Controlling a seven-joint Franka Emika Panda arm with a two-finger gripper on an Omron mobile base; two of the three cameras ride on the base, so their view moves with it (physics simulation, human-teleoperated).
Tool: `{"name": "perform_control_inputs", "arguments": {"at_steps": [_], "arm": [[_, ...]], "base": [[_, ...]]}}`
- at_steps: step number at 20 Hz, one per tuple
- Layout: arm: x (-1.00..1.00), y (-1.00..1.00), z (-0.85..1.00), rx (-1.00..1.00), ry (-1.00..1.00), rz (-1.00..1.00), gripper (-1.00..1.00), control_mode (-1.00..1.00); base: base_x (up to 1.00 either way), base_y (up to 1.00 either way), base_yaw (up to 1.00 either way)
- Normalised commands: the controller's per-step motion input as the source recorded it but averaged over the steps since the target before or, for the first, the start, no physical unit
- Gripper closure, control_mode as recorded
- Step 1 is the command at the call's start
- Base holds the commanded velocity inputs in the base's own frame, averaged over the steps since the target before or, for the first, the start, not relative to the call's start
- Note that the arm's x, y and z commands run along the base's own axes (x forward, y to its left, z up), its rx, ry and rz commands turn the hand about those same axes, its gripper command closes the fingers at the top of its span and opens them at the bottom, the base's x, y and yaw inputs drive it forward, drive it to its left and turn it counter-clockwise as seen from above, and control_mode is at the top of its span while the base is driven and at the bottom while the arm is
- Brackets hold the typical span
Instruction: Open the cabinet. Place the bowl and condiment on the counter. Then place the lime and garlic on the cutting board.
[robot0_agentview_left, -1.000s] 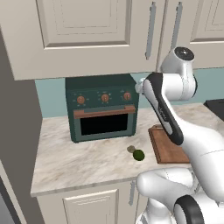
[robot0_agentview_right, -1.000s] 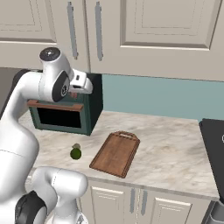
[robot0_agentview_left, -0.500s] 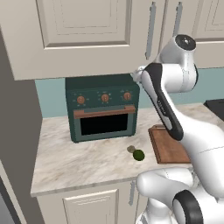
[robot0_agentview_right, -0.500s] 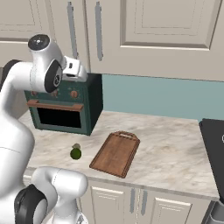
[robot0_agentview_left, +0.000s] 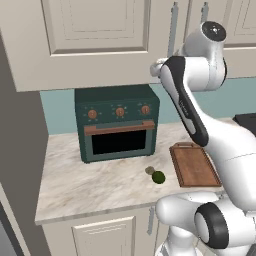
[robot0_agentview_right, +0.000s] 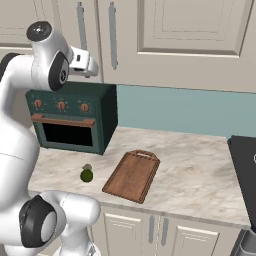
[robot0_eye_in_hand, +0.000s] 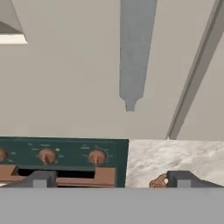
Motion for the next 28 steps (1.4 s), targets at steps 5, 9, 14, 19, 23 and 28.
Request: {"name": "perform_control_inputs", "arguments": {"at_steps": [5,9,14,19,23,28], "arm": [[0.23,0.00,0.21,0.00,-0.25,0.00,-1.00,-1.00],[0.24,0.00,0.24,0.00,-0.20,0.00,-1.00,-1.00],[0.24,0.00,0.24,0.00,-0.12,0.00,-1.00,-1.00],[0.34,0.05,0.12,0.00,-0.03,0.00,-1.00,-1.00],[0.42,0.05,0.01,0.00,0.00,0.00,-1.00,-1.00],[0.43,0.01,0.00,-0.01,-0.03,0.00,-1.00,-1.00]], "base": [[0.00,0.00,0.00],[0.00,0.00,0.00],[0.00,0.00,0.00],[0.00,0.00,0.00],[0.00,0.00,0.00],[0.00,0.00,0.00]]}}
